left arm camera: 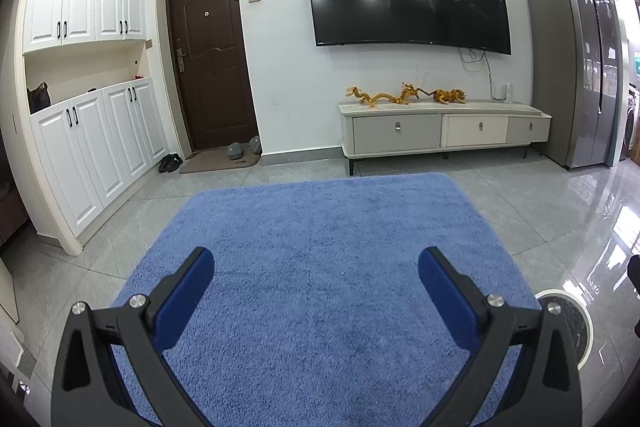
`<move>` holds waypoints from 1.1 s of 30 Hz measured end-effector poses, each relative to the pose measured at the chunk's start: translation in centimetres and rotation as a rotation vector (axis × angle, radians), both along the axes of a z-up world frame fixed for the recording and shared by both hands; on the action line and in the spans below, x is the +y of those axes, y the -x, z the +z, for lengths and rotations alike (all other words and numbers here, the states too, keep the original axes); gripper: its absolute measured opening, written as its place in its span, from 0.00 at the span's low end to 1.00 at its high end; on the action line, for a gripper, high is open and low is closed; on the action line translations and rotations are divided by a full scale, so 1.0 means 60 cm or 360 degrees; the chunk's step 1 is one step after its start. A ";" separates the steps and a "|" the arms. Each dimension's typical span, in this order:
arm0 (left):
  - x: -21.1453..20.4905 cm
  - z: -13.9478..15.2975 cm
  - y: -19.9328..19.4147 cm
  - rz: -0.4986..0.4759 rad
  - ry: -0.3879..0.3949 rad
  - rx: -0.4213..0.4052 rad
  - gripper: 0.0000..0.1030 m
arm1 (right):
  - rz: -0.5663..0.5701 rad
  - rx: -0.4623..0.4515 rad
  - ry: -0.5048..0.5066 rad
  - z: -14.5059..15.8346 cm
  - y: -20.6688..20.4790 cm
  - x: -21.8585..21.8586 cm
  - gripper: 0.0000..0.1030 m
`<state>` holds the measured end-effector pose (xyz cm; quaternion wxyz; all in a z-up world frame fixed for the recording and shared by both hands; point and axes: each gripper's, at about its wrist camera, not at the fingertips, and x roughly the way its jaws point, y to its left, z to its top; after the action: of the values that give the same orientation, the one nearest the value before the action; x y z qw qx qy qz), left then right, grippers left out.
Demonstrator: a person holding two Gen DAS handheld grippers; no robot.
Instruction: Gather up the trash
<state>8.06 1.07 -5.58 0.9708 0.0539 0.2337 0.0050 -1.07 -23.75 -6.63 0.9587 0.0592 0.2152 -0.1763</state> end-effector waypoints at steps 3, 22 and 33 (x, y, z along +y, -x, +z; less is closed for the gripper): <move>-0.003 0.001 0.000 -0.0006 -0.0009 0.0003 1.00 | -0.0002 -0.0003 -0.0005 0.001 0.001 -0.001 1.00; -0.017 -0.006 -0.006 -0.0045 -0.0040 0.0049 1.00 | -0.0034 -0.0008 -0.0039 0.002 0.005 -0.020 1.00; -0.019 -0.013 -0.006 -0.0065 -0.0046 0.0077 1.00 | -0.0061 -0.0021 -0.0050 -0.004 0.008 -0.027 1.00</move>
<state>8.41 -0.07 -6.33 0.9639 0.0728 0.2560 -0.0126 -1.58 -25.39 -6.89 0.9555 0.0796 0.2105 -0.1909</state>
